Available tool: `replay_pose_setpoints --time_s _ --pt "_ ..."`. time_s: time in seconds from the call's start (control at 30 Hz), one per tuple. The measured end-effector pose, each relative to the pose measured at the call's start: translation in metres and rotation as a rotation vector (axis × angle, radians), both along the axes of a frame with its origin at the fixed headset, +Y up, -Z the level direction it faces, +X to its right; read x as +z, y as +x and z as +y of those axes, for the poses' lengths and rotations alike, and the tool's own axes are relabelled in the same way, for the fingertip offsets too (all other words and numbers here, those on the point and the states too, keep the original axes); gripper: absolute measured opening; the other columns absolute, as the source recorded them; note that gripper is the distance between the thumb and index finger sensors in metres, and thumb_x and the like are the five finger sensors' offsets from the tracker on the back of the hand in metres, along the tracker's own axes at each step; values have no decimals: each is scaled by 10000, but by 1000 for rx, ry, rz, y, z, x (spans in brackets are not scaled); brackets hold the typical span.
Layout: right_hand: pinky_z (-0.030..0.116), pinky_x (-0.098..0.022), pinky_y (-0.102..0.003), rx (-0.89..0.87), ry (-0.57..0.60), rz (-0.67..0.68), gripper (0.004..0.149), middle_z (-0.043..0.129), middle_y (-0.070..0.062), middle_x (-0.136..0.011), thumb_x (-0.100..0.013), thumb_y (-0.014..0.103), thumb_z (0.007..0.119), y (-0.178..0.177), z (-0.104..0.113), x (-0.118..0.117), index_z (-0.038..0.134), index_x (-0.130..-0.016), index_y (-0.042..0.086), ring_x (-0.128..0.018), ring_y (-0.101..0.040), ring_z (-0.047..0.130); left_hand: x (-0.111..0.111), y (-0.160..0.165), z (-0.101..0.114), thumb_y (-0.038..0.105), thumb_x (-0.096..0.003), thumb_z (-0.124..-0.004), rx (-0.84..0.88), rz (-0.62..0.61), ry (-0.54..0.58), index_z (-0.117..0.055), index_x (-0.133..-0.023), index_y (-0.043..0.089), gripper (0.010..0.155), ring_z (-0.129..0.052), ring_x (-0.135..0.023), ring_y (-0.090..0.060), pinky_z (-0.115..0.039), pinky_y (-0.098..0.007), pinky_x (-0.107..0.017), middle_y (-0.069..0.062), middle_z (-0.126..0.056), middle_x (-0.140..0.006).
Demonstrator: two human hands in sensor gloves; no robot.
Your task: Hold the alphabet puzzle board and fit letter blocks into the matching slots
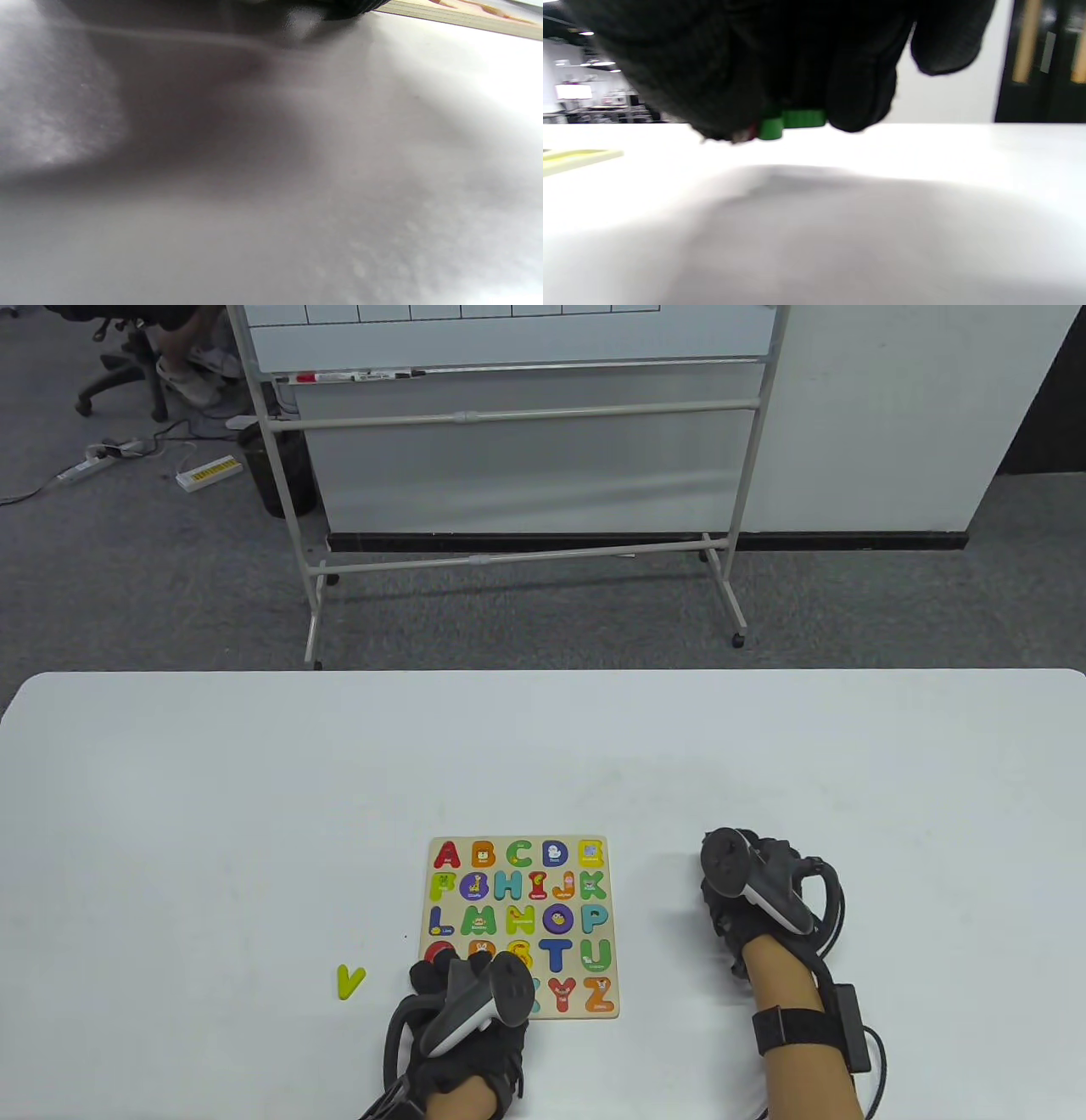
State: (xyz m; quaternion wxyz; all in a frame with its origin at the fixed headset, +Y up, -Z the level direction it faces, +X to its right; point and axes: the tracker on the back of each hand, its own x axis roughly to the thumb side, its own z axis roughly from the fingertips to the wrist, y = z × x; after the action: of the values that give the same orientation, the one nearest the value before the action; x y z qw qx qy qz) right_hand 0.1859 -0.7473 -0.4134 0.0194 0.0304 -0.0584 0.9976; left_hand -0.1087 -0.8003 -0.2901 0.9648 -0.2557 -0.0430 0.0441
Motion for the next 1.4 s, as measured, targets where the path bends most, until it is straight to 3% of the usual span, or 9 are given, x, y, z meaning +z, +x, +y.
replay_pose_setpoints --time_s 0.2,0.57,1.4 --pt "681 -653 -608 -63 9 190 607 896 -101 -942 -378 354 984 -44 7 0 848 -949 200 -735 -316 991 0 0 0 457 -539 -502 -1 0 1 -118 -1059 -28 809 -127 -906 -738 -327 -777 -595 -446 -65 -1026" --pt "665 -665 -615 -109 -61 339 616 894 -84 -952 -380 339 984 -91 -5 -5 832 -962 205 -756 -312 976 0 0 0 457 -541 -504 2 0 -2 -118 -1058 -31 809 -126 -906 -738 -326 -777 -595 -447 -64 -1026" --pt "691 -655 -601 -95 -122 379 563 927 -53 -937 -375 326 993 -110 -17 -19 871 -916 228 -756 -296 989 0 0 0 456 -541 -501 3 0 -4 -112 -1056 -32 809 -118 -905 -738 -320 -778 -595 -445 -57 -1024"
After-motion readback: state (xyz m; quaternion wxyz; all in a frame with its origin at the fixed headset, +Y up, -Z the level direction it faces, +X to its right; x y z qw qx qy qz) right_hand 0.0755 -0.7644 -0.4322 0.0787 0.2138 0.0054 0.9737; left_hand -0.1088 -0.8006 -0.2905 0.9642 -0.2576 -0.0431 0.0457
